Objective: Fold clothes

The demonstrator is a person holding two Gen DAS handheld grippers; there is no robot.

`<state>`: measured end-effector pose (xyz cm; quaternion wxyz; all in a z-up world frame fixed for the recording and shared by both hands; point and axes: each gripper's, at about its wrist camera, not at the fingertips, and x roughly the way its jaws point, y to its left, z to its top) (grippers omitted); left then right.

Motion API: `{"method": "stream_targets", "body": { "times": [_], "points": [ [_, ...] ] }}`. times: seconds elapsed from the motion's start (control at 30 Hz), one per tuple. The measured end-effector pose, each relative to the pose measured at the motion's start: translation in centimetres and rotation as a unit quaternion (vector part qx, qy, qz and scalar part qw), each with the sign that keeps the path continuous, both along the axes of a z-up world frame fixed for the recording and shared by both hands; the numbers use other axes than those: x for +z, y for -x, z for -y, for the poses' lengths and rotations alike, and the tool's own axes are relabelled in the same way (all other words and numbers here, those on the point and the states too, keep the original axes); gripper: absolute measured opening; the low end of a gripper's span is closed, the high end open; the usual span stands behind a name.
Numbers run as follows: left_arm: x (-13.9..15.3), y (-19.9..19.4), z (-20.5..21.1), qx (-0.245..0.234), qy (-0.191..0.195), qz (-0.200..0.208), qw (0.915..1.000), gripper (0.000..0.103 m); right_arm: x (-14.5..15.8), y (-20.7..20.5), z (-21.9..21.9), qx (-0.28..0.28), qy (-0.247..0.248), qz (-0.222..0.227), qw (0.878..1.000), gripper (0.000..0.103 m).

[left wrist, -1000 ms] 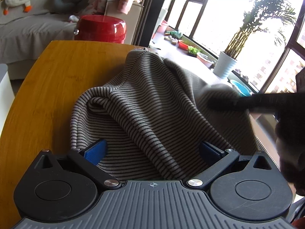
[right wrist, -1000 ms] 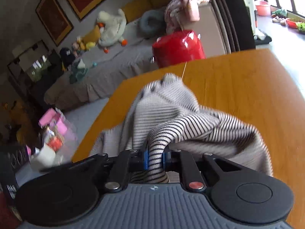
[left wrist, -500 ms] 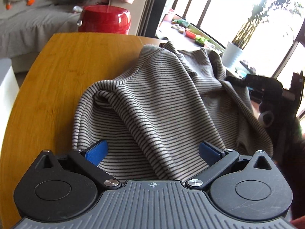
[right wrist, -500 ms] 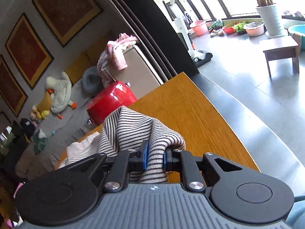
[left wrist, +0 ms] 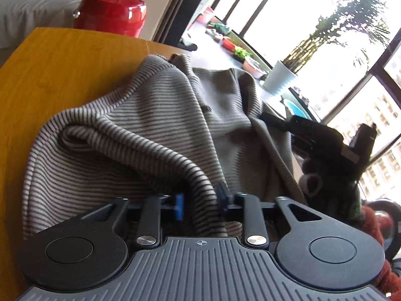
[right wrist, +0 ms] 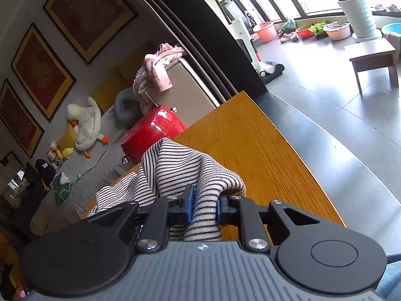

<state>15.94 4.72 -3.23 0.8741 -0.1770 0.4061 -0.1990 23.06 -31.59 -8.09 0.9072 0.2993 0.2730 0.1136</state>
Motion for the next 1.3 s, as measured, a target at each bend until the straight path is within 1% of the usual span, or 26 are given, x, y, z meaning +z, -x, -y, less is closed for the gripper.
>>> {"method": "stream_targets", "body": {
  "times": [0.07,0.13,0.17,0.23,0.27,0.33,0.37,0.43,0.53,0.6,0.67,0.7,0.73,0.8,0.83,0.87,0.9,0.93,0.97,1.0,1.07,1.1,1.13,1.23,1.3],
  "points": [
    [1.1,-0.9,-1.2,0.028,0.006,0.020,0.9994,0.016,0.0,0.0,0.1,-0.001,0.000,-0.001,1.000,0.016],
    [2.9,-1.3,-3.4,0.074,0.004,0.060,0.9954,0.016,0.0,-0.1,0.1,-0.001,0.001,-0.002,1.000,0.016],
    [3.8,-1.5,-4.5,0.097,0.003,0.081,0.9920,0.016,0.1,-0.1,0.2,-0.002,0.001,-0.002,1.000,0.016],
    [5.6,-1.8,-6.7,0.143,0.001,0.121,0.9823,0.016,0.1,-0.1,0.3,-0.002,0.002,-0.003,1.000,0.016],
    [6.1,-2.0,-7.7,0.164,-0.006,0.134,0.9774,0.016,0.1,-0.2,0.3,-0.003,0.002,-0.004,1.000,0.016],
    [5.8,-2.3,-9.6,0.196,-0.030,0.136,0.9706,0.016,0.1,-0.2,0.4,-0.004,0.002,-0.005,1.000,0.016],
    [5.5,-2.4,-10.5,0.209,-0.036,0.131,0.9684,0.016,0.1,-0.2,0.4,-0.005,0.005,-0.005,1.000,0.015],
    [4.5,-2.9,-12.3,0.226,-0.033,0.113,0.9669,0.016,0.3,-0.3,0.5,-0.006,0.023,-0.005,1.000,0.015],
    [2.5,-3.4,-14.3,0.232,-0.012,0.086,0.9689,0.015,0.8,-0.9,0.5,0.002,0.068,-0.003,0.998,0.014],
    [1.4,-3.6,-15.1,0.230,0.003,0.076,0.9703,0.016,1.2,-1.3,0.1,0.009,0.105,-0.007,0.994,0.014],
    [0.6,-3.9,-15.4,0.226,0.009,0.069,0.9716,0.016,1.8,-1.6,-0.5,0.031,0.143,-0.014,0.989,0.014],
    [0.4,-4.0,-15.5,0.222,0.011,0.064,0.9729,0.021,2.1,-1.7,-0.7,0.043,0.159,-0.018,0.986,0.015],
    [0.2,-3.8,-15.4,0.214,0.015,0.058,0.9751,0.026,2.6,-1.6,-0.7,0.055,0.167,-0.022,0.984,0.018],
    [0.1,-3.2,-15.2,0.192,0.026,0.047,0.9799,0.056,3.8,-0.9,-0.6,0.078,0.176,-0.031,0.981,0.022],
    [0.2,-2.8,-15.0,0.182,0.025,0.046,0.9819,0.063,4.5,-0.5,-0.6,0.089,0.182,-0.032,0.979,0.024],
    [0.6,-2.2,-14.5,0.173,0.018,0.054,0.9833,0.069,5.1,0.0,-0.8,0.096,0.193,-0.028,0.976,0.030],
    [1.1,-1.6,-13.9,0.165,0.009,0.068,0.9840,0.071,5.7,0.4,-0.9,0.104,0.204,-0.024,0.973,0.035],
    [1.6,-1.0,-13.3,0.157,0.000,0.081,0.9843,0.071,6.3,0.9,-1.2,0.112,0.218,-0.020,0.969,0.038],
    [2.0,-0.4,-12.7,0.148,-0.008,0.094,0.9844,0.072,6.7,1.2,-1.8,0.121,0.241,-0.016,0.963,0.045],
    [2.5,0.3,-12.1,0.140,-0.017,0.108,0.9841,0.075,7.0,1.4,-2.4,0.128,0.269,-0.013,0.955,0.054],
    [3.2,0.8,-10.8,0.128,-0.028,0.137,0.9819,0.080,7.0,1.4,-3.5,0.139,0.314,-0.018,0.939,0.064],
    [3.2,0.7,-10.0,0.118,-0.035,0.146,0.9816,0.082,6.8,1.4,-3.7,0.141,0.329,-0.025,0.934,0.070],
    [3.1,0.6,-9.1,0.104,-0.044,0.149,0.9824,0.082,6.5,1.6,-3.6,0.138,0.334,-0.034,0.932,0.072],
    [2.0,-0.2,-6.0,0.051,-0.066,0.149,0.9854,0.083,6.0,2.3,-3.3,0.129,0.346,-0.055,0.928,0.072],
    [0.9,-0.7,-4.0,0.015,-0.076,0.147,0.9861,0.084,6.6,3.9,-3.0,0.111,0.348,-0.039,0.930,0.072]
  ]
}}
